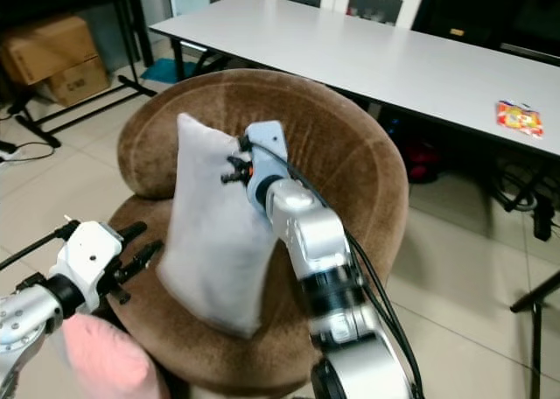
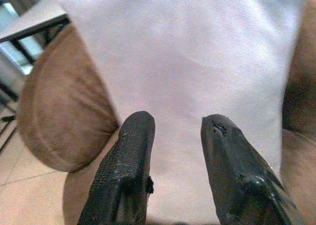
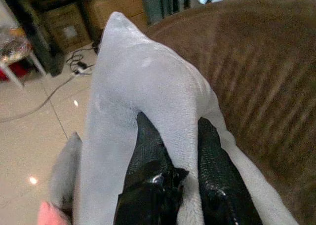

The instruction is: Move the pillow to the sofa from floor

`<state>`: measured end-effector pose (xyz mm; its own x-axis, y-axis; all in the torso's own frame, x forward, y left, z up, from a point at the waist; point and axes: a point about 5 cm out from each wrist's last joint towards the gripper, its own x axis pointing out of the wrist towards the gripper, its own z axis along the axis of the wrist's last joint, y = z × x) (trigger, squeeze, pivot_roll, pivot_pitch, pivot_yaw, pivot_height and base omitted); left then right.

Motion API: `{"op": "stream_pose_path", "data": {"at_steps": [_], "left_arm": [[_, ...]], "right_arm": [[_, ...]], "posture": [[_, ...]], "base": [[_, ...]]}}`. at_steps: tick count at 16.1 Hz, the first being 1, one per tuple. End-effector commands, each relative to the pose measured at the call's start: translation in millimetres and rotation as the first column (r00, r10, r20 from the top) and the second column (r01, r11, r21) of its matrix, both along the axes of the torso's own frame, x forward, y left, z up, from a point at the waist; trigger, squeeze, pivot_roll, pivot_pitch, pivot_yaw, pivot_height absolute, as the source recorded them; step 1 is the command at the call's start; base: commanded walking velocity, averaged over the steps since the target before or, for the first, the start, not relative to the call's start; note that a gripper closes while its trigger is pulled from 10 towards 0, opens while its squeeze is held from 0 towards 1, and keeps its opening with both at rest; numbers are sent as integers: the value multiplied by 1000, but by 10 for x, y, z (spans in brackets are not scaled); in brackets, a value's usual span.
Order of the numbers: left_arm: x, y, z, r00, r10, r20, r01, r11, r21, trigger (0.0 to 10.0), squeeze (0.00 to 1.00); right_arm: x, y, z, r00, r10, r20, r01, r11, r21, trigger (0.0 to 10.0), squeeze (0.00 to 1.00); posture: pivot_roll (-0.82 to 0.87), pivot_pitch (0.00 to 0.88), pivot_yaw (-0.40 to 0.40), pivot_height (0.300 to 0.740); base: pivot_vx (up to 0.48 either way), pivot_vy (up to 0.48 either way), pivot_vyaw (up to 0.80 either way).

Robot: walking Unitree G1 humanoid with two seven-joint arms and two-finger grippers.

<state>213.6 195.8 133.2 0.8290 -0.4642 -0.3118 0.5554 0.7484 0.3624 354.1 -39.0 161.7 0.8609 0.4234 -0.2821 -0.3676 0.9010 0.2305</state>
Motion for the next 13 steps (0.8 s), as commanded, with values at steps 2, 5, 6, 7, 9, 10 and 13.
{"op": "stream_pose_path", "data": {"at_steps": [2,5,6,7,9,10,13], "left_arm": [[-31,-27,33,999,-41,-15,41,999,5,10000,0],[-26,-39,85,997,-74,-21,74,997,8,10000,0],[-21,-42,91,997,-78,-22,78,997,7,10000,0],[-13,-43,94,996,-83,-25,83,996,8,10000,0],[-27,-47,72,994,-98,-41,99,995,8,10000,0],[-34,-73,48,992,-115,-56,115,993,1,10000,0],[-9,-94,39,991,-118,-58,118,993,-5,10000,0]], "right_arm": [[200,-149,92,986,-162,-31,164,980,114,10000,0],[389,-554,-83,904,-380,-195,421,871,254,10000,0],[408,-639,-106,883,-418,-215,465,845,264,10000,0],[429,-832,-159,843,-482,-239,534,803,266,10000,0],[394,-1102,-309,780,-563,-271,619,757,209,10000,0],[341,-1211,-439,749,-602,-278,650,749,131,10000,0],[287,-1288,-564,753,-620,-219,632,775,-18,10000,0]], "posture": [[-3,0,-60,740],[-3,0,-52,740],[-1,0,-53,740],[3,0,-54,740],[-3,0,-47,740],[-8,0,-39,740],[-9,0,-34,740]], "base": [[0,0,0],[0,0,0],[0,0,0],[0,0,0],[0,0,0],[0,0,0],[0,0,0]]}}
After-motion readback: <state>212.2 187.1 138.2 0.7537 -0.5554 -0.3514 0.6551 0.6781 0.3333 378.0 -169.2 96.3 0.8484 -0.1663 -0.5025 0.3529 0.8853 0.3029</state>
